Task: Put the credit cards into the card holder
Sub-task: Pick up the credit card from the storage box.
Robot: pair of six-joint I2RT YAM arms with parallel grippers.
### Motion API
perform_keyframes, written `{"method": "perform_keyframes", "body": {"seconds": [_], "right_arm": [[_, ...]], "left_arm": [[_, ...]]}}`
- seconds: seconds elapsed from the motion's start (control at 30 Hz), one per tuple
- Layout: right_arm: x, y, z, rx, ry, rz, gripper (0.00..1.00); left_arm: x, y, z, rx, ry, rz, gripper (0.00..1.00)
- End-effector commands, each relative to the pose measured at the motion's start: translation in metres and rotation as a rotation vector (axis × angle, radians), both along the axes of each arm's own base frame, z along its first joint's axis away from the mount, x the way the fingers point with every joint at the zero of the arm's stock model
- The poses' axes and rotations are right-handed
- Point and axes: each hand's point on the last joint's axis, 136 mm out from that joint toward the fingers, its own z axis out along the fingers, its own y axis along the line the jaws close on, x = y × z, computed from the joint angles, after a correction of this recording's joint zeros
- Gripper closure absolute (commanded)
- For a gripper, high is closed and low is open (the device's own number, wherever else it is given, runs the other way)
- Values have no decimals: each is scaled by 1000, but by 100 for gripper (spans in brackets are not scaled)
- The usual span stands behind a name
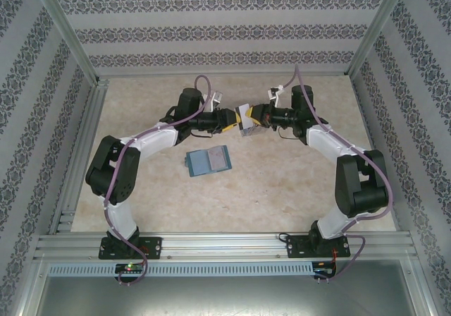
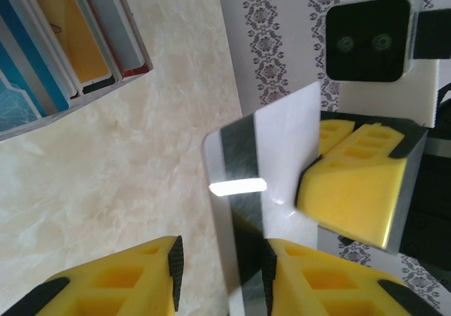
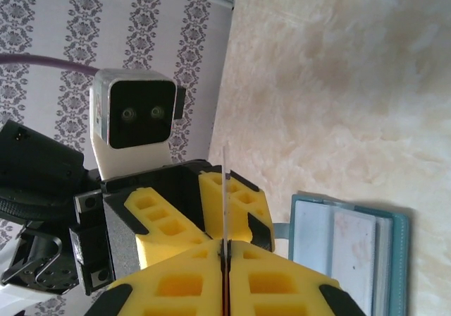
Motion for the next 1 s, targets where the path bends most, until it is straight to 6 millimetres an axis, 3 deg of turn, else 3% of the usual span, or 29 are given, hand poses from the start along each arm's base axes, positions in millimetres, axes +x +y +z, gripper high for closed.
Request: {"method": "perform_keyframes", "body": {"seconds": [0.0, 0.13, 0.3, 0.43, 0.57, 0.67, 0.77, 0.97], "right_arm": [[-5, 9, 7, 25, -27, 44, 89], [-4, 9, 0, 21, -10, 39, 90], [-3, 11, -7, 16, 8, 38, 88], [-3, 12, -20, -12, 29, 28, 85], [-6, 10, -49, -114, 67, 0, 74], [-14, 21, -71, -173, 94, 30, 66], [-23, 31, -90, -248, 104, 45, 64], [-42, 61, -123, -338, 123, 113, 65]], "left_arm": [[5, 1, 19, -56, -48, -2, 64], [6, 2, 18, -56, -49, 1, 71], [5, 4, 15, -57, -45, 4, 89], [4, 15, 6, -49, -26, 27, 100], [-2, 39, -16, -16, 23, 73, 100], [-10, 60, -42, 41, 61, 105, 100], [-24, 80, -64, 110, 95, 130, 100], [-55, 107, -85, 191, 139, 143, 100]]}}
